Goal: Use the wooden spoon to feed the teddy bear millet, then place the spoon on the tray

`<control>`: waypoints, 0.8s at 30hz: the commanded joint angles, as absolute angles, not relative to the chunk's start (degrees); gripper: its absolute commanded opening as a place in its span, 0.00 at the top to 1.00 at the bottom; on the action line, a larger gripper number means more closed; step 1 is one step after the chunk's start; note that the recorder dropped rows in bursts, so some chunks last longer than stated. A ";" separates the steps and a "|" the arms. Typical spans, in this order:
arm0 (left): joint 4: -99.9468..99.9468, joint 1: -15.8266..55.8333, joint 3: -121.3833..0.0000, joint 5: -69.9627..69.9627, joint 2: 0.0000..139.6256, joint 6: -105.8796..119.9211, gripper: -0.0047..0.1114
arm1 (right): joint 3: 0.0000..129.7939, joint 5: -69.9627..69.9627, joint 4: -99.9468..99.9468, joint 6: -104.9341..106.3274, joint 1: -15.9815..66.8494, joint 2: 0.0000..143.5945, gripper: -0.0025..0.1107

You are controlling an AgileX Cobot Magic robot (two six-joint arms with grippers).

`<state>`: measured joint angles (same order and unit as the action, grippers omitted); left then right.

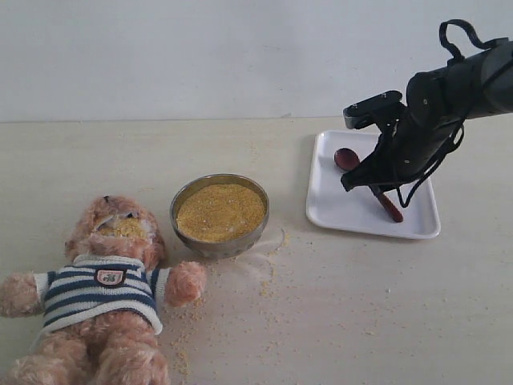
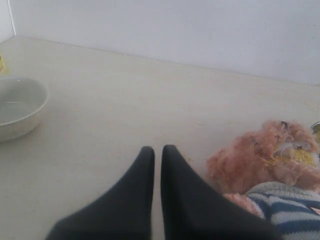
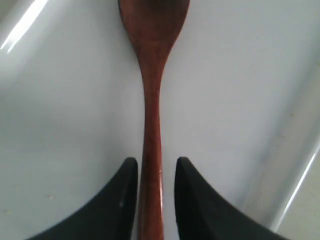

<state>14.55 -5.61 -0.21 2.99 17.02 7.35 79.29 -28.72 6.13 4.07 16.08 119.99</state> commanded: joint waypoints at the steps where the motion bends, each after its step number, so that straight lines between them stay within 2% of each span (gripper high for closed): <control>1: 14.27 -5.74 0.00 3.21 16.96 7.27 0.92 | 79.31 -28.13 6.05 4.33 15.84 120.07 0.73; 12: 14.27 -5.74 0.00 2.85 16.96 7.27 0.92 | 79.31 -37.68 6.30 1.16 15.84 113.68 0.75; 16: 14.27 -5.74 0.00 2.85 16.96 7.27 0.92 | 78.11 -41.17 7.82 -6.21 15.84 105.59 0.98; 20: 14.27 -5.74 0.00 2.85 16.96 7.27 0.92 | 68.67 -32.14 8.21 -13.58 15.84 94.22 0.98; 24: 14.27 -5.74 0.00 2.85 16.96 7.27 0.92 | 50.45 -11.81 8.21 -18.57 15.84 80.10 0.98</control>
<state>14.55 -5.61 -0.21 2.99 17.02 7.35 60.89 -24.50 7.58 -15.18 16.08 88.04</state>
